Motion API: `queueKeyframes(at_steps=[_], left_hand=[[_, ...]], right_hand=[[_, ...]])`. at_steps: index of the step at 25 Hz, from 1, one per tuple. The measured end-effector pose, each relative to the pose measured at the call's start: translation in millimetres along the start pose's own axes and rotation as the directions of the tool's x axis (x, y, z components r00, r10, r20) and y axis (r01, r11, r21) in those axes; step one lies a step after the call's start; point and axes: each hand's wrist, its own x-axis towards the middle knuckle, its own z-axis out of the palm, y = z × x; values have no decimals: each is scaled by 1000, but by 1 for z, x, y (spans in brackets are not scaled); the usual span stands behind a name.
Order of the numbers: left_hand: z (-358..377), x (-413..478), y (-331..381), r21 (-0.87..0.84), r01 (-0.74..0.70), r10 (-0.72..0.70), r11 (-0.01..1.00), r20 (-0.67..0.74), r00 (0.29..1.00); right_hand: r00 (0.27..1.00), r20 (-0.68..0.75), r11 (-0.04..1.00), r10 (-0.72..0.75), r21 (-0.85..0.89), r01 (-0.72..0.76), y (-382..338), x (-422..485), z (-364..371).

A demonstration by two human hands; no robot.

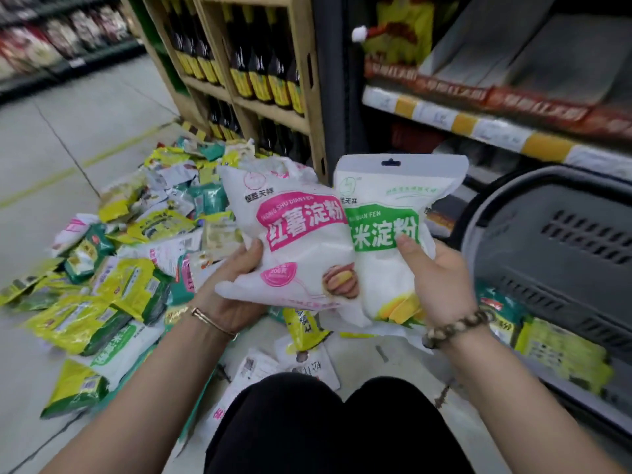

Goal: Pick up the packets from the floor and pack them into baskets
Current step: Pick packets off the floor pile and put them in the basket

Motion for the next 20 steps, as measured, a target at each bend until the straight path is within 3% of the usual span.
queueKeyframes(at_steps=[4,7,11,16,18,20], left_hand=[[83,17,16,277,81,-96,957,39,995],[148,32,16,362,213,-294,907,185,938],[223,74,-27,471,268,-322,840,37,946],[259,128,-99,613,131,-163,779,-3,987],[263,147,-129,656,131,-182,743,9,983],[262,171,-160,799,80,-181,596,37,983]], right_hand=[[981,-172,996,-85,-29,81,-42,-6,-61],[934,-331,990,-134,-92,109,-51,-11,-103],[879,-428,971,-208,-199,132,-45,-23,-154],[849,-519,971,-102,-236,-28,-14,6,-220],[840,-543,955,-22,-260,-143,0,19,-254],[827,-561,886,40,-362,-289,14,26,-287]])
